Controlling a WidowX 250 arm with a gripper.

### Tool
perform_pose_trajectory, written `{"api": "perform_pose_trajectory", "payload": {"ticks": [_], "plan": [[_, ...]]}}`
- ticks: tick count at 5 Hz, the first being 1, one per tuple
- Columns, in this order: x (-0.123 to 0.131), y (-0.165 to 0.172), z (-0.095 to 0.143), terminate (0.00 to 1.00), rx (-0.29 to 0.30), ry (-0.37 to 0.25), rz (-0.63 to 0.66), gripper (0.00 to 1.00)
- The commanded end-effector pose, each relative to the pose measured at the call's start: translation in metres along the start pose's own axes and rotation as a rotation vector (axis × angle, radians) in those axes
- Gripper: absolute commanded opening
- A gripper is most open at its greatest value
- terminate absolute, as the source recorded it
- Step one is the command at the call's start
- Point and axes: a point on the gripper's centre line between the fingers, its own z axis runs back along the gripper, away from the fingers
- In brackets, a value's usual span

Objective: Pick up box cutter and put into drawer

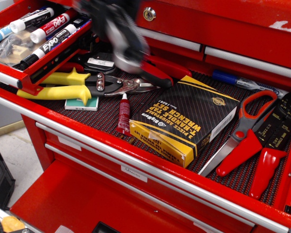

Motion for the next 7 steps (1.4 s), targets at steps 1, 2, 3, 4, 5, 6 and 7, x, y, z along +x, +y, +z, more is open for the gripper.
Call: {"api": "perform_pose_trajectory", "payload": {"ticks": [1,2,3,4,5,6,7], "plan": [[0.085,0.016,0.036,0.00,0.033,-0.092,-0.275,0.00],[0.120,0.035,0.028,0.00,0.025,-0.088,-0.365,0.00],[0.123,0.041,0.033,0.00,0.033,-0.112,-0.560,0.00],[0.123,0.041,0.033,0.00,0.033,-0.112,-0.560,1.00],[0.123,0.041,0.033,0.00,0.033,-0.112,-0.560,1.00],[0.123,0.041,0.033,0.00,0.033,-0.112,-0.560,1.00],[0.123,0.041,0.033,1.00,0.033,-0.112,-0.560,1.00]]}}
